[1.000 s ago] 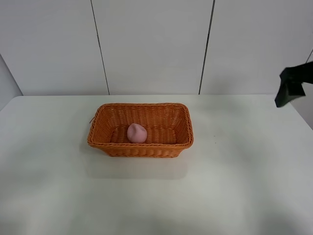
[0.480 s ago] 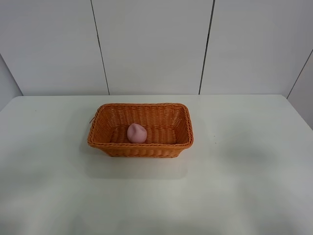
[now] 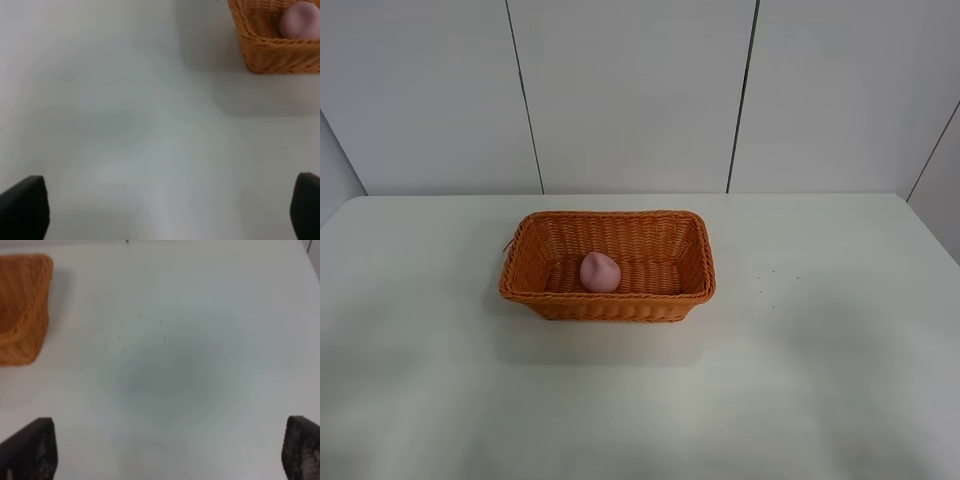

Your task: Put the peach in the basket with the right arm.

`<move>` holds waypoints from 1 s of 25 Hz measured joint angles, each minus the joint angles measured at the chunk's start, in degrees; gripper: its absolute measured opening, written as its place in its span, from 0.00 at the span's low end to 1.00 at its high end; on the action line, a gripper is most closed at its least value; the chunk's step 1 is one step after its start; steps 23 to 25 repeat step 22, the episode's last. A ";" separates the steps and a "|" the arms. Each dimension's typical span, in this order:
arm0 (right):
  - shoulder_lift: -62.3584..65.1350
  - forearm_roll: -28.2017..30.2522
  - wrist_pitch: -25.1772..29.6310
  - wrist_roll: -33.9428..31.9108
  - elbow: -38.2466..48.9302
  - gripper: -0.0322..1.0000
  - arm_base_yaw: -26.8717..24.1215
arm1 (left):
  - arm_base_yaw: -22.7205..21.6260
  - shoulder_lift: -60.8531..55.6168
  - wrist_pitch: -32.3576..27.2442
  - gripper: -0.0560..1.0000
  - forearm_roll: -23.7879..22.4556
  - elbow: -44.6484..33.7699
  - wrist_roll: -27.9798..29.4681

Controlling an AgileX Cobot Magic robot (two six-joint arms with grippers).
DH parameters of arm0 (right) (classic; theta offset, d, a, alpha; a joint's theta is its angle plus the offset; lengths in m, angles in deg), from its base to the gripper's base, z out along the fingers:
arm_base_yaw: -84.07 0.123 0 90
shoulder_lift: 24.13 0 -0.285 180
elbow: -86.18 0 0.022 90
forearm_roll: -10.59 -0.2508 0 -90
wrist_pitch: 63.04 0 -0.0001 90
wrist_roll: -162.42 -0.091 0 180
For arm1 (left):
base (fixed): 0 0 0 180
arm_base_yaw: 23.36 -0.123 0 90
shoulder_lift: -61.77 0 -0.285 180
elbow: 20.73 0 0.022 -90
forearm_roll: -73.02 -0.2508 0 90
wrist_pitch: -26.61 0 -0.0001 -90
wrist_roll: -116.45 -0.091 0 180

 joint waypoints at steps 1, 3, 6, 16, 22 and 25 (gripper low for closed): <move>0.55 0.00 -0.02 -0.01 0.00 0.70 0.00 | 0.00 0.00 0.00 0.99 0.00 0.00 0.00; 0.79 0.00 -0.16 0.01 0.00 0.70 0.00 | 0.00 0.00 0.00 0.99 0.00 0.00 0.00; 0.79 0.00 -0.16 0.01 0.00 0.70 0.00 | 0.00 0.00 0.00 0.99 0.00 0.00 0.00; 0.79 0.00 -0.21 0.01 0.00 0.70 0.00 | 0.00 0.00 0.00 0.99 0.00 0.00 0.00; 0.79 0.00 -0.21 0.01 0.00 0.70 0.00 | 0.00 0.00 0.00 0.99 0.00 0.00 0.00; 0.79 0.00 -0.21 0.01 0.00 0.70 0.00 | 0.00 0.00 0.00 0.99 0.00 0.00 0.00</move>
